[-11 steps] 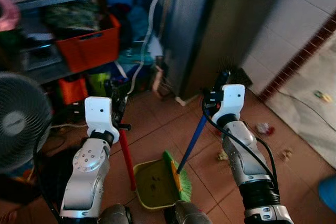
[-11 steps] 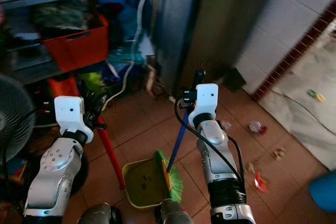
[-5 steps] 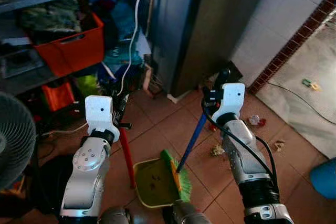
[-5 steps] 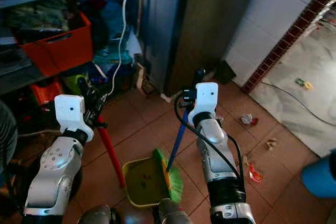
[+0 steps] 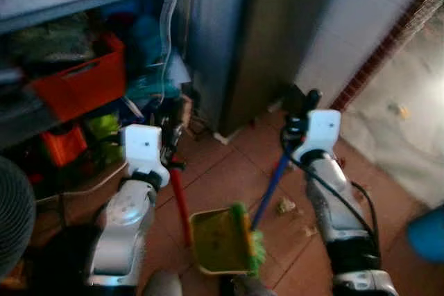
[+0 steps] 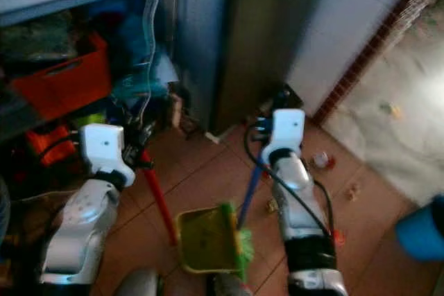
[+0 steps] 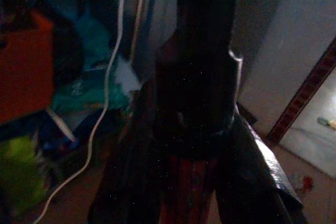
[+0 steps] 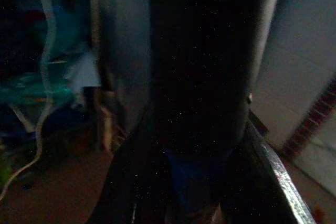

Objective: Sweep floor

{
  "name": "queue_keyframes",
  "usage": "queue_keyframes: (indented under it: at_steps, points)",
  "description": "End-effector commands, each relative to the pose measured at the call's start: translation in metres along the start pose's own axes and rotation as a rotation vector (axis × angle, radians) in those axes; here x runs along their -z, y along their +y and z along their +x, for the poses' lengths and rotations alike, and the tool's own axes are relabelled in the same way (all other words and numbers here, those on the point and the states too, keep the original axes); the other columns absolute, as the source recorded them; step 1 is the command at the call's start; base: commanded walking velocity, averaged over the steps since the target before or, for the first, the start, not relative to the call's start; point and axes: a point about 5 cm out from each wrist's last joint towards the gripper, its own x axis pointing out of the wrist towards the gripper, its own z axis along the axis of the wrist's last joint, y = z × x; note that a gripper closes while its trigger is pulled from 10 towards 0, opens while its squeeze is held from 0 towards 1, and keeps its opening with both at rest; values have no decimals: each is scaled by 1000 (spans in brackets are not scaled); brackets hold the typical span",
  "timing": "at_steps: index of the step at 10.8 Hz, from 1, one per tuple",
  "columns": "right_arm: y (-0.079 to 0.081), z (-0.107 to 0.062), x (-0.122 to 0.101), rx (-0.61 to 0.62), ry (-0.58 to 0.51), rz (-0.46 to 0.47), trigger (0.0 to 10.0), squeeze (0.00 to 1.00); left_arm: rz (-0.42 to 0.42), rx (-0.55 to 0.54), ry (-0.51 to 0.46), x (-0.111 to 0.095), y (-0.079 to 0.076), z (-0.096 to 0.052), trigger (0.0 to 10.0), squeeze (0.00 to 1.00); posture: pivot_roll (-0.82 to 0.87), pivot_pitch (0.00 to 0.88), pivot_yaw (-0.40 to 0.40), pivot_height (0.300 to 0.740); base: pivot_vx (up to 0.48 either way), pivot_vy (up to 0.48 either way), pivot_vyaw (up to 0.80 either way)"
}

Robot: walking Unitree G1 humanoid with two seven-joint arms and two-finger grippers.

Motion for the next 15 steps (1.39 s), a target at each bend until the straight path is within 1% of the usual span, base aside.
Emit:
queue_keyframes:
  at_steps: [1, 3, 4, 6, 8, 9, 11, 13, 15]
  points:
    - [-10, -3, 1, 41, -9, -6, 10000, 0, -2, 25, -46, -9, -7, 1, 10000, 0, 75, 73, -81, 740, 0, 0, -800]
    - [-16, -8, 7, 67, 11, -30, 10000, 0, -4, 50, -25, -5, -9, 2, 10000, 0, 69, 59, -69, 740, 0, 0, -800]
    - [-19, -7, 7, 92, 10, -42, 10000, 0, -3, 92, -20, -4, -13, 3, 10000, 0, 69, 51, -65, 740, 0, 0, -800]
    - [-21, -7, 9, 107, 14, -45, 10000, 0, -7, 105, -22, -3, -13, 3, 10000, 0, 74, 34, -50, 740, 0, 0, -800]
    - [-24, -9, 10, 128, 8, -59, 10000, 0, -5, 93, 1, 1, -12, 3, 10000, 0, 69, 25, -35, 740, 0, 0, 0]
    - [-26, -10, 11, 131, 8, -59, 10000, 0, -9, 94, -2, 0, -11, 5, 10000, 0, 65, 27, -36, 740, 0, 0, 0]
    - [-28, -10, 9, 127, 7, -65, 10000, 0, -30, 127, -18, -2, -15, 7, 10000, 0, 58, 35, -48, 740, 0, 386, 0]
    - [-30, -6, 6, 126, 2, -73, 10000, 0, -39, 122, -17, -2, -16, 7, 10000, 0, 54, 41, -54, 740, 0, 433, -800]
    - [-30, -6, 6, 124, 2, -74, 10000, 0, -39, 134, -15, -2, -17, 6, 10000, 0, 55, 44, -57, 740, 0, 429, -697]
